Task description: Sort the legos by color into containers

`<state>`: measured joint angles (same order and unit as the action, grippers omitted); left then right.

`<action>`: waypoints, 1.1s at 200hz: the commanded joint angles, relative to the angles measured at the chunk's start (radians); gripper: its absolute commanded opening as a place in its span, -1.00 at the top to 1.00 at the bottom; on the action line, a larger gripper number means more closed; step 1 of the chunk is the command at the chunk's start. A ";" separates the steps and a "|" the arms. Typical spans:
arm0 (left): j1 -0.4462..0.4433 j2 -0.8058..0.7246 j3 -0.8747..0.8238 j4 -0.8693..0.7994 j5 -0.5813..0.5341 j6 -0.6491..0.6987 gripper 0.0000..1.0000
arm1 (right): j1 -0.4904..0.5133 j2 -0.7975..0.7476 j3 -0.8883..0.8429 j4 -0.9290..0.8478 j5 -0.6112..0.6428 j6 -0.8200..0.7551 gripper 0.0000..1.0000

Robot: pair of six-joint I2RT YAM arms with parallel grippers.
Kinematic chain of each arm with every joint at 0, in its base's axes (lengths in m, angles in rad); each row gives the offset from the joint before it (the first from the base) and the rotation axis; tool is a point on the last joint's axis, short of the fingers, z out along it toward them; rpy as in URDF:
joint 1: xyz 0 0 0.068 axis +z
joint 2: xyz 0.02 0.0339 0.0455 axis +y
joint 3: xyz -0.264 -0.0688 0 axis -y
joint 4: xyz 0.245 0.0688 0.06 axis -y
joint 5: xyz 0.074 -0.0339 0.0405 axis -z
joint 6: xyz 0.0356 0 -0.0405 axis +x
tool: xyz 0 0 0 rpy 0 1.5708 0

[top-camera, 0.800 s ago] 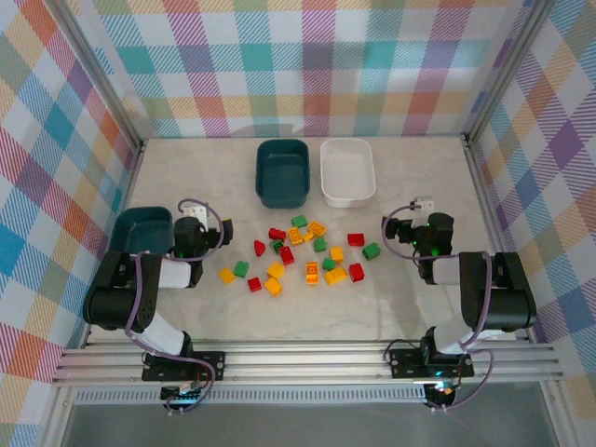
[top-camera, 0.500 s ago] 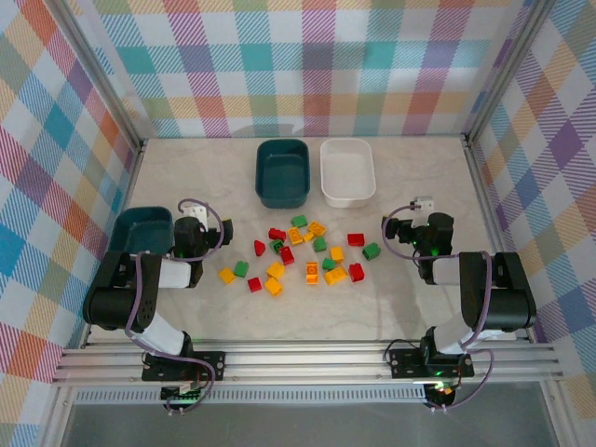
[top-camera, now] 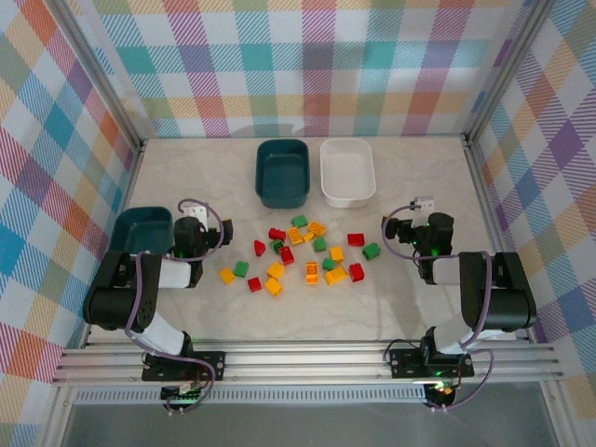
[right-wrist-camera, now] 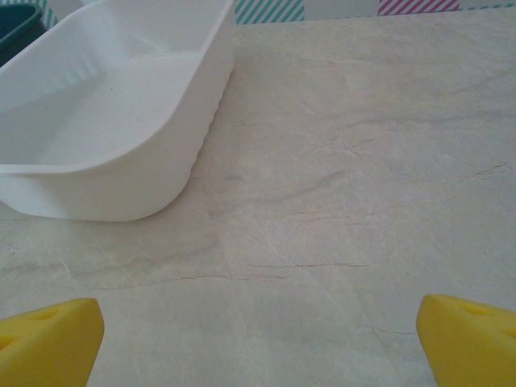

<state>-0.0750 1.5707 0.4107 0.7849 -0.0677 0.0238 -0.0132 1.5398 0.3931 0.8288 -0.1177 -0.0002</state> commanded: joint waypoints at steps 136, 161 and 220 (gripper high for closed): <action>-0.020 -0.207 0.519 -0.894 0.043 0.011 -1.00 | 0.089 -0.322 0.233 -0.470 0.218 0.038 -0.99; -0.020 -0.268 0.616 -1.025 0.082 -0.070 -1.00 | 0.116 -0.382 0.438 -0.820 0.285 0.220 -0.99; -0.019 -0.433 0.555 -1.170 -0.258 -0.533 -1.00 | 0.074 -0.251 0.538 -0.990 0.038 0.546 -0.85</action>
<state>-0.0902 1.1637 0.9916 -0.1482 -0.0235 -0.1490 0.0685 1.2098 0.9165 -0.0013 0.0681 0.4084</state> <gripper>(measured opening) 0.999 0.963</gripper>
